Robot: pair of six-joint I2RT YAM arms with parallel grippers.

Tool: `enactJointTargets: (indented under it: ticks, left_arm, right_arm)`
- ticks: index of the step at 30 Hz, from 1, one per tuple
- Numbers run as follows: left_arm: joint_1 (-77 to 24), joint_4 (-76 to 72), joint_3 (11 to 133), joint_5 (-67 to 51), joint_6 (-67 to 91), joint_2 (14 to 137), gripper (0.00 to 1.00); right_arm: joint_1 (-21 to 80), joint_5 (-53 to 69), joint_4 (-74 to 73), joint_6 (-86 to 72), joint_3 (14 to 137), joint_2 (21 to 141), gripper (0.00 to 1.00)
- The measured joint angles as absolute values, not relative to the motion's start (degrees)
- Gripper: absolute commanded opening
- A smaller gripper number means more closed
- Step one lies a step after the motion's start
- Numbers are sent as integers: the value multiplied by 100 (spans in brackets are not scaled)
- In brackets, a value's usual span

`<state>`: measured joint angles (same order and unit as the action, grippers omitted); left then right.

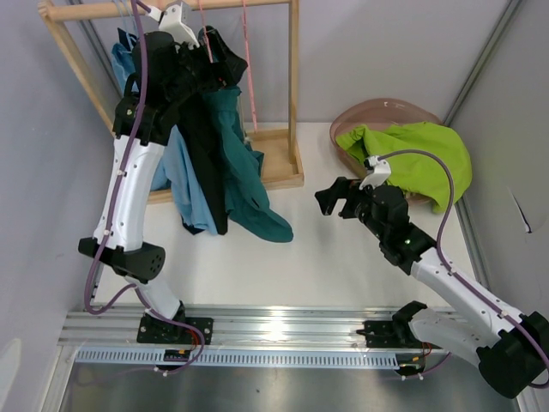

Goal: Remove the shorts from the hanger

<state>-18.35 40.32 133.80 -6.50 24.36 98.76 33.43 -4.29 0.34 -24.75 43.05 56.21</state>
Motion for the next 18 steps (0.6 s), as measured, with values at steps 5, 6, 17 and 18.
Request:
enactJointTargets:
  ticks: [5,6,17,18]
  left_arm:
    - [-1743,4110,13380,-165,2259,9876,87]
    - [-1732,4117,13380,-64,2222,9876,87]
    - [-1693,4128,13380,419,2034,9961,86]
    - [-1684,4125,13380,440,2029,9994,85]
  right_arm:
    - [3343,-464,16,-2456,4296,5568,99]
    - [3343,-473,16,-2451,4294,5564,99]
    - [3343,-532,-32,-2440,4117,5483,99]
    - [3343,-539,-54,-2438,4104,5481,99]
